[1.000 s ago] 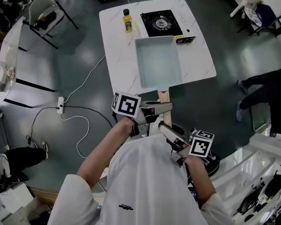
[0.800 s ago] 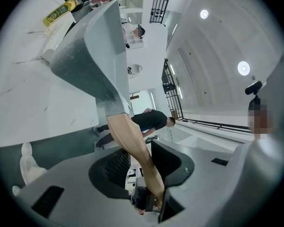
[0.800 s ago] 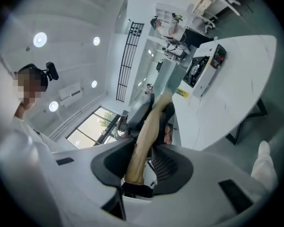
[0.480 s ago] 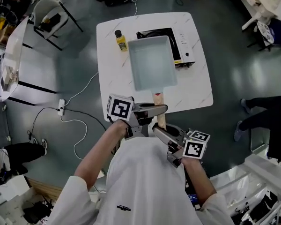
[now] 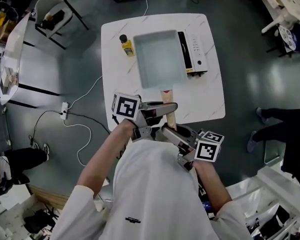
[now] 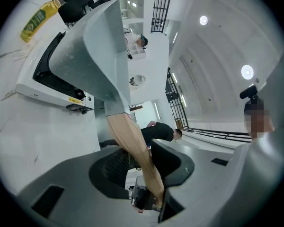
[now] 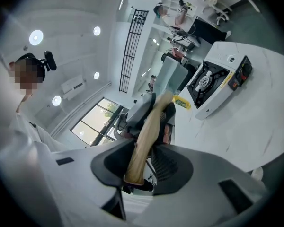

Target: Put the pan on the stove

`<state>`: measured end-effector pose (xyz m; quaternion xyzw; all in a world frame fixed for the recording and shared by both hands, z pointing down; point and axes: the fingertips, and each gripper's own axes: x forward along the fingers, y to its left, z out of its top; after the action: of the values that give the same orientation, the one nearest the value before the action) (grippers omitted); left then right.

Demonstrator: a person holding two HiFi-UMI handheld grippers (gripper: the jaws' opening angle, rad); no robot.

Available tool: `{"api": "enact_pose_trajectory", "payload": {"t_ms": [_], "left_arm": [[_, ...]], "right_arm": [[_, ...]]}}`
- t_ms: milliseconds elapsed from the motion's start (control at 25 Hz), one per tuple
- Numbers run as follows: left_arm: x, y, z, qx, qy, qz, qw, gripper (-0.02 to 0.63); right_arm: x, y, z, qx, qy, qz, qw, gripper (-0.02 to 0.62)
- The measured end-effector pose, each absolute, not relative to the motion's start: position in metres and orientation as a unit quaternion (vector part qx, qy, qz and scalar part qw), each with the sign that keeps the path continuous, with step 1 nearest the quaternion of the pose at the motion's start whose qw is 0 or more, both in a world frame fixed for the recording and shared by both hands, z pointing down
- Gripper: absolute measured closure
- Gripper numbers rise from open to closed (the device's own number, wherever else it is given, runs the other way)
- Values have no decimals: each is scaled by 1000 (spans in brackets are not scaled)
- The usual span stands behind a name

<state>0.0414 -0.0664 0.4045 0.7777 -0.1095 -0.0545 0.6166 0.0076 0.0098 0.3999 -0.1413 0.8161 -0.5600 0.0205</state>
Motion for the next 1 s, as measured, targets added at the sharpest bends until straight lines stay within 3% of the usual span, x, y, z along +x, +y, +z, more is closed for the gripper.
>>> {"api": "enact_pose_trajectory", "payload": {"t_ms": [1000], "left_arm": [[19, -130, 466, 766, -35, 8, 642, 465]], "right_arm": [[-29, -61, 459, -229, 786, -573, 47, 477]]}}
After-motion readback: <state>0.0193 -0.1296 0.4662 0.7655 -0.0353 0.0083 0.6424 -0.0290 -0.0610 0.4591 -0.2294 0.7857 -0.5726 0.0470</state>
